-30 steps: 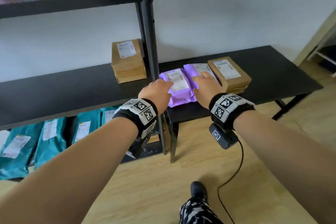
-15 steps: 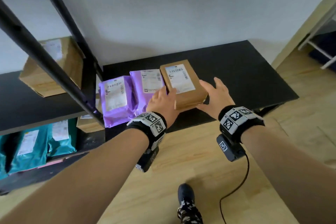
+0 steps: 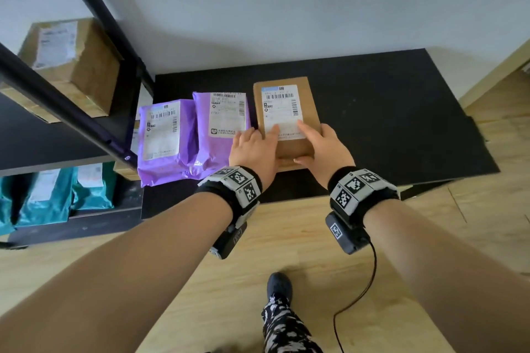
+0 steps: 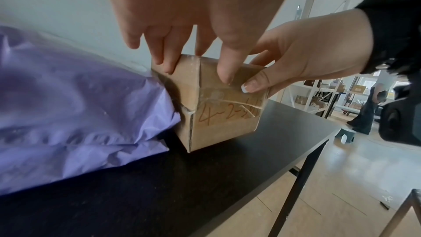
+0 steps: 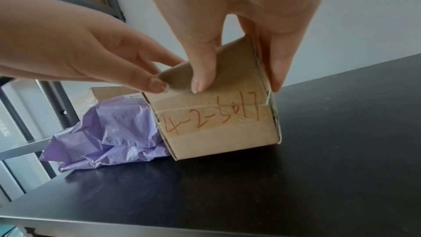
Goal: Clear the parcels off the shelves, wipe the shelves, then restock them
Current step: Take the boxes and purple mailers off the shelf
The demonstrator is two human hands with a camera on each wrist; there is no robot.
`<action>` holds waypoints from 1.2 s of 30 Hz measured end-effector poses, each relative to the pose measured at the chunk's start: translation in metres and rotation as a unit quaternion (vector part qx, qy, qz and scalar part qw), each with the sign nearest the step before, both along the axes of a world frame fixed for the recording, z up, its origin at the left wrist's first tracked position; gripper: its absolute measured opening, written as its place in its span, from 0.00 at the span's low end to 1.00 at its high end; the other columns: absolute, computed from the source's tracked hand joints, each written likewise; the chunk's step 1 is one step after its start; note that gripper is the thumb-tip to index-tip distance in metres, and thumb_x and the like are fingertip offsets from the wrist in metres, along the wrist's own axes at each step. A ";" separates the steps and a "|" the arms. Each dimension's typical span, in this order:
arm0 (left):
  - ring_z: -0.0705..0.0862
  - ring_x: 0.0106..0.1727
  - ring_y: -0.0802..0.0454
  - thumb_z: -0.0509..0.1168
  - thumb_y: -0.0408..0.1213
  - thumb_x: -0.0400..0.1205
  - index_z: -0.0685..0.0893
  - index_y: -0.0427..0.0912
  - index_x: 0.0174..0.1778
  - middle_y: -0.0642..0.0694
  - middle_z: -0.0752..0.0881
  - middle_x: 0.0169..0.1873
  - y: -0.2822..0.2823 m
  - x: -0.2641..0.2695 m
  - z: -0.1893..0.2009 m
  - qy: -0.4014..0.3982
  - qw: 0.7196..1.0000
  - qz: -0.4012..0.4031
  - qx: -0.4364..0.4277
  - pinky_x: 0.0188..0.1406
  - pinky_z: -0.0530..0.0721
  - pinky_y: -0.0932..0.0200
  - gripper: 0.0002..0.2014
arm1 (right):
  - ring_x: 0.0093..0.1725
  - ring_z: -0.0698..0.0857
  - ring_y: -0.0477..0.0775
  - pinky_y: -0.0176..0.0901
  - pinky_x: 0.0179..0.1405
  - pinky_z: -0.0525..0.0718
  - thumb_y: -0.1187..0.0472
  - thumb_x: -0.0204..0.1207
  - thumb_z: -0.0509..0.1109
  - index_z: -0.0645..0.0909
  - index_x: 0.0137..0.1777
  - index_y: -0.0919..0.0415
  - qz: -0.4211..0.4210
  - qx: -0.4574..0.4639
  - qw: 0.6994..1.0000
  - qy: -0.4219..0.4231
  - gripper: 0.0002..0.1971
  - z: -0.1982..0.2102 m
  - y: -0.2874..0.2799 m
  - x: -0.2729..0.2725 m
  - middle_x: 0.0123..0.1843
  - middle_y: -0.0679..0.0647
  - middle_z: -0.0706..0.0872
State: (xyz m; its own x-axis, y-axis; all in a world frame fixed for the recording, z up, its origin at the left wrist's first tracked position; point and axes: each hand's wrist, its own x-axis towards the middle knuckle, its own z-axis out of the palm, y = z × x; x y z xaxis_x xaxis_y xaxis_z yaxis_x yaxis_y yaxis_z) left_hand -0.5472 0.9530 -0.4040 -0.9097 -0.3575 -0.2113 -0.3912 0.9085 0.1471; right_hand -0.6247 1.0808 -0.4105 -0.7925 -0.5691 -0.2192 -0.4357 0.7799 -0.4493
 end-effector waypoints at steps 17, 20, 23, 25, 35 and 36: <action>0.74 0.68 0.38 0.61 0.43 0.82 0.54 0.47 0.81 0.38 0.67 0.73 -0.021 0.168 0.075 0.156 0.985 -0.024 0.075 0.65 0.77 0.46 0.33 | 0.61 0.78 0.62 0.56 0.58 0.82 0.49 0.79 0.66 0.52 0.82 0.46 -0.014 -0.004 0.990 0.138 0.35 0.087 -0.014 0.183 0.72 0.61 0.65; 0.75 0.68 0.39 0.60 0.47 0.83 0.54 0.48 0.82 0.38 0.67 0.73 -0.050 0.228 0.085 0.161 0.985 0.002 0.057 0.65 0.78 0.46 0.33 | 0.60 0.79 0.62 0.54 0.56 0.82 0.49 0.80 0.65 0.51 0.82 0.45 0.026 -0.015 0.990 0.139 0.35 0.094 -0.043 0.233 0.72 0.61 0.64; 0.75 0.68 0.40 0.60 0.47 0.82 0.56 0.48 0.81 0.38 0.69 0.72 -0.085 0.288 0.093 0.165 0.985 0.037 0.044 0.65 0.79 0.45 0.32 | 0.64 0.77 0.63 0.54 0.61 0.80 0.48 0.80 0.65 0.51 0.82 0.46 0.073 -0.031 0.989 0.128 0.35 0.098 -0.083 0.279 0.74 0.62 0.65; 0.75 0.69 0.40 0.60 0.46 0.82 0.56 0.48 0.81 0.38 0.69 0.72 -0.109 0.324 0.097 0.160 0.984 0.067 0.028 0.65 0.79 0.46 0.32 | 0.65 0.76 0.63 0.54 0.64 0.78 0.48 0.80 0.65 0.50 0.83 0.47 0.111 -0.036 0.986 0.118 0.36 0.100 -0.112 0.307 0.73 0.63 0.65; 0.75 0.69 0.40 0.61 0.44 0.83 0.56 0.46 0.81 0.38 0.68 0.73 -0.215 0.407 0.096 0.135 0.974 0.184 0.003 0.68 0.77 0.48 0.32 | 0.62 0.78 0.64 0.53 0.61 0.79 0.53 0.83 0.61 0.48 0.82 0.47 0.236 -0.052 0.965 0.102 0.33 0.089 -0.243 0.365 0.71 0.63 0.63; 0.74 0.69 0.40 0.60 0.44 0.83 0.55 0.46 0.81 0.38 0.68 0.74 -0.225 0.406 0.096 0.133 0.973 0.191 0.003 0.68 0.77 0.48 0.32 | 0.62 0.78 0.64 0.52 0.60 0.79 0.53 0.83 0.60 0.48 0.82 0.46 0.239 -0.054 0.964 0.099 0.32 0.086 -0.256 0.363 0.71 0.62 0.64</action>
State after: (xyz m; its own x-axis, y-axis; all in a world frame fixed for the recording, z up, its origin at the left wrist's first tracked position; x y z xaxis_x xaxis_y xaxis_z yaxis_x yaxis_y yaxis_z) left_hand -0.1408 0.7276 -0.3085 -0.7341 -0.6790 0.0098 -0.6469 0.7037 0.2938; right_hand -0.2617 0.8247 -0.3247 -0.4533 -0.8913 -0.0091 -0.8198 0.4210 -0.3881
